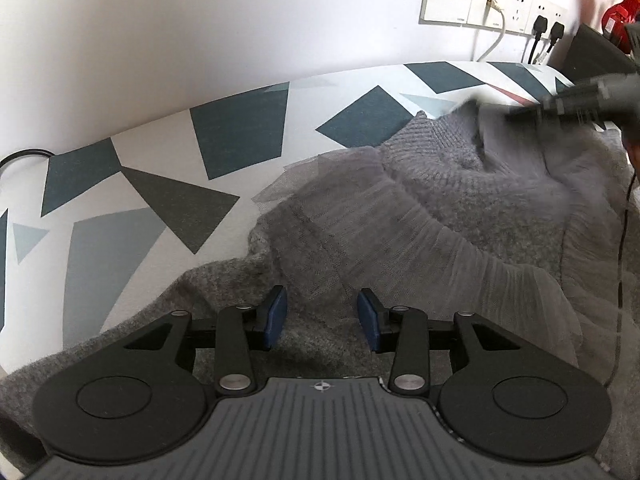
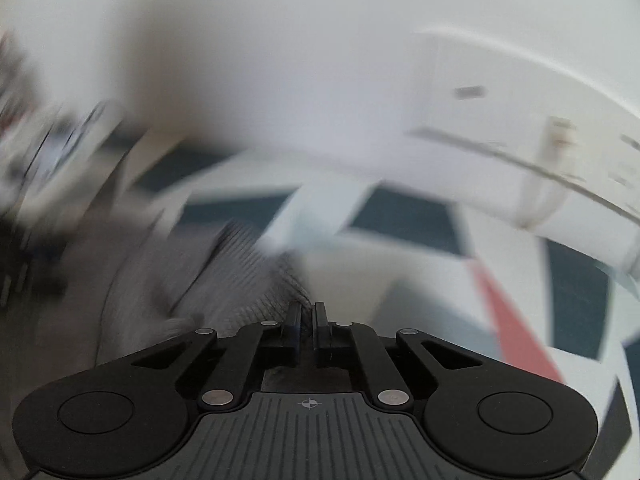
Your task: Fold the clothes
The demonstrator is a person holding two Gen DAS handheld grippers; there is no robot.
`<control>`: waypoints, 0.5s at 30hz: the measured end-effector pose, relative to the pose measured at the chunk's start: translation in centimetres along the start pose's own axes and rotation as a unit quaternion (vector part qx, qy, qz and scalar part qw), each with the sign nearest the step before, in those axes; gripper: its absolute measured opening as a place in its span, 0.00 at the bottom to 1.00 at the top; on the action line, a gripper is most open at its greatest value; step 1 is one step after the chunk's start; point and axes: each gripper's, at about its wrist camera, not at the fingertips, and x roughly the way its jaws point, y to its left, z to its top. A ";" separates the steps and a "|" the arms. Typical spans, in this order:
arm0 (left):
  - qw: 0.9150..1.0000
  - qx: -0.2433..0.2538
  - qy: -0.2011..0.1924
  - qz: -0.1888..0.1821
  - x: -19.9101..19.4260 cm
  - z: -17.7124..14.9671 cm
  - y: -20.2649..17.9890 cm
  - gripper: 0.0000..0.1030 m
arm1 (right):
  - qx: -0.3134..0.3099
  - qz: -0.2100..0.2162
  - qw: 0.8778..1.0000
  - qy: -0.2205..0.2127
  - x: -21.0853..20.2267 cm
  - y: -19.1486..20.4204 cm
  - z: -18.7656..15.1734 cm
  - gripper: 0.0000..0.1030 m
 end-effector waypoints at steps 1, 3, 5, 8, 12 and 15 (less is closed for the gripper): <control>1.000 -0.003 -0.001 0.000 0.0 0.0 0.0 0.40 | 0.027 -0.016 0.999 -0.012 0.0 -1.1 0.4 0.02; 1.000 -0.008 -0.003 0.003 0.1 0.0 0.1 0.40 | 0.067 -0.052 0.996 -0.033 0.1 -3.0 1.0 0.00; 1.000 -0.011 -0.004 0.006 0.2 0.1 0.0 0.40 | 0.088 -0.058 0.994 -0.030 0.6 -4.2 1.0 0.00; 1.000 -0.018 -0.003 0.009 0.2 0.2 -0.1 0.40 | 0.118 -0.012 0.992 -0.031 0.5 -5.2 0.9 0.08; 0.999 -0.037 -0.015 0.016 -0.1 0.4 0.4 0.40 | 0.050 0.053 0.997 -0.027 0.1 -1.9 0.4 0.31; 0.998 -0.047 -0.016 0.027 -0.1 0.6 0.8 0.40 | -0.022 0.096 0.995 -0.012 0.3 1.4 0.0 0.32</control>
